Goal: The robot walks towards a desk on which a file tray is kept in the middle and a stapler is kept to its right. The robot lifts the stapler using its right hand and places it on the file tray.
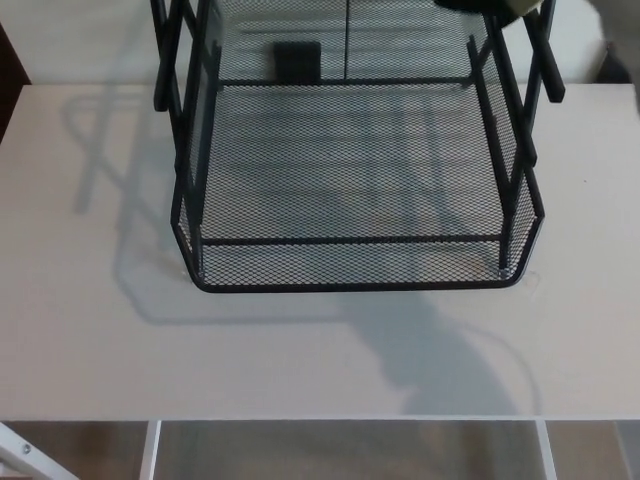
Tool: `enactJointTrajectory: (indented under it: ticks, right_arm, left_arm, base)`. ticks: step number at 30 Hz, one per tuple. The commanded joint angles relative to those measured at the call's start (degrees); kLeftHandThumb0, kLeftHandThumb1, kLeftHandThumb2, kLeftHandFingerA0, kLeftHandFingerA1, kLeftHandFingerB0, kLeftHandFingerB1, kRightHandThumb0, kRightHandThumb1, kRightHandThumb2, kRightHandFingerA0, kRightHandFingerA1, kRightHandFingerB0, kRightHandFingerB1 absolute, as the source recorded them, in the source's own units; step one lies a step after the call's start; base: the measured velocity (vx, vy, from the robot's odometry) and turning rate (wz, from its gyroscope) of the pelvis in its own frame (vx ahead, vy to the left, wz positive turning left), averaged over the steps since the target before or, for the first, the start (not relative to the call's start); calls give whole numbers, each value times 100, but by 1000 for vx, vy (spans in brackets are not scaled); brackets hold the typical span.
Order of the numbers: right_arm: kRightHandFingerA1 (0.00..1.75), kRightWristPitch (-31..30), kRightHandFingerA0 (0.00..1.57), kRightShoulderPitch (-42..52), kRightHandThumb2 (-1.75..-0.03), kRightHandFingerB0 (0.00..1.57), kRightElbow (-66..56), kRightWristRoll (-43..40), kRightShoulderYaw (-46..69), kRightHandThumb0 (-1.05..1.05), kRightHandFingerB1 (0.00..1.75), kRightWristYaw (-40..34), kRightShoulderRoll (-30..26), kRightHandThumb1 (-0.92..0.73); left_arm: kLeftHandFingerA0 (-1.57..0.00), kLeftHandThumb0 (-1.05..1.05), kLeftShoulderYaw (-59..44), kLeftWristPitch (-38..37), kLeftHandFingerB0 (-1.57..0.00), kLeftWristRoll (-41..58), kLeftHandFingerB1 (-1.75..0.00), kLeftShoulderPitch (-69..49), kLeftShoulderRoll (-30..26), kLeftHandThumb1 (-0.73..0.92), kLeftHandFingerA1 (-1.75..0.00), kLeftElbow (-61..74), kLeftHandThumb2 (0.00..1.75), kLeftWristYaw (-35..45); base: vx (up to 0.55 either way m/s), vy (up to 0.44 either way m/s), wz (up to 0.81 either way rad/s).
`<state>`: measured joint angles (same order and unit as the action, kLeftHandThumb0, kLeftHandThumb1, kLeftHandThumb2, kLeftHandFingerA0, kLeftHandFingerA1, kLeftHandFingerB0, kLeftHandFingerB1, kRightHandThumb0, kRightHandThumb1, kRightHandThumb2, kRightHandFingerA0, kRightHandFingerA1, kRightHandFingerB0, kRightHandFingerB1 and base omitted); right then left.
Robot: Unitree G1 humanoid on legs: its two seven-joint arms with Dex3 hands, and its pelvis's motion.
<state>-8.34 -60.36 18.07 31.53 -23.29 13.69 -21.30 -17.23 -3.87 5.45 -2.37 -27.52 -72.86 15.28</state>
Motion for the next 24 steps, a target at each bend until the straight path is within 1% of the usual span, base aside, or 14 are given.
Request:
enactJointTrajectory:
  ticks: [1,3,4,6,7,9,10,11,14,15,16,21,22,24]
  right_arm:
    - [175,-284,76,133,-84,64,149,267,-179,-22,164,312,37,-64]
    - [175,-95,76,409,-73,65,201,232,-304,-18,157,415,-3,-71]
    - [175,-47,76,485,-73,65,209,231,-308,-18,157,366,6,-71]
    - [160,-193,78,702,-64,82,47,258,-470,-28,61,647,54,-70]
    - [158,-172,78,737,-65,77,54,264,-535,-28,55,749,48,-71]
    - [158,-107,85,813,-63,80,62,270,-580,-26,78,776,61,-71]
    - [168,-63,88,893,-70,62,58,277,-601,-19,138,730,74,-68]
    - [175,-78,80,918,-79,64,38,291,-603,-22,158,720,86,-68]
    - [175,-34,82,1038,-91,66,19,305,-584,-21,163,619,135,-63]
    - [175,-38,77,1273,-90,67,-87,153,-491,-23,156,563,219,-69]
    - [175,-49,77,1322,-90,67,-133,139,-485,-23,156,578,221,-69]
    - [175,274,76,1573,-87,62,-124,83,-478,-23,167,515,332,-73]
    - [175,307,77,1587,-93,64,-101,48,-446,-23,166,508,367,-71]
    - [175,348,77,1592,-95,65,-90,9,-398,-23,165,522,415,-70]
  left_arm:
    - [-44,-102,4,-287,-9,-15,-76,-34,-67,84,-96,6,103,37]
    - [-50,-105,57,-284,-4,-66,-67,1,-71,73,-90,28,139,1]
    - [-50,-105,82,-296,-4,-82,-67,-11,-78,73,-90,29,139,17]
    - [-49,-104,4,-236,-4,12,-67,9,-68,72,-90,2,137,35]
    - [-47,-104,-11,-218,-4,28,-67,13,-65,72,-89,1,138,31]
    - [-45,-104,-29,-212,-3,40,-66,16,-57,72,-89,0,138,23]
    - [-41,-103,-26,-216,-8,33,-76,16,-58,83,-94,-9,101,29]
    - [-41,-103,-29,-209,-8,30,-76,27,-60,83,-94,-10,101,19]
    - [-42,-102,-14,-214,-9,4,-75,42,-65,83,-94,-18,102,-16]
    - [-48,-104,15,-257,-4,-31,-66,34,-57,73,-89,-17,139,-55]
    - [-48,-104,18,-263,-4,-34,-66,30,-57,73,-89,-18,139,-42]
    - [-48,-104,3,-265,-4,-7,-68,26,-44,73,-90,-29,138,32]
    - [-43,-104,-18,-226,-10,15,-76,42,-42,83,-93,-37,101,27]
    - [-42,-104,-33,-172,-9,29,-75,63,-38,82,-93,-45,101,-1]
  base:
    - [0,0,0]
    - [0,0,0]
    - [0,0,0]
    - [0,0,0]
    - [0,0,0]
    - [0,0,0]
    - [0,0,0]
    - [0,0,0]
    - [0,0,0]
    - [0,0,0]
    - [0,0,0]
    - [0,0,0]
    - [0,0,0]
    - [0,0,0]
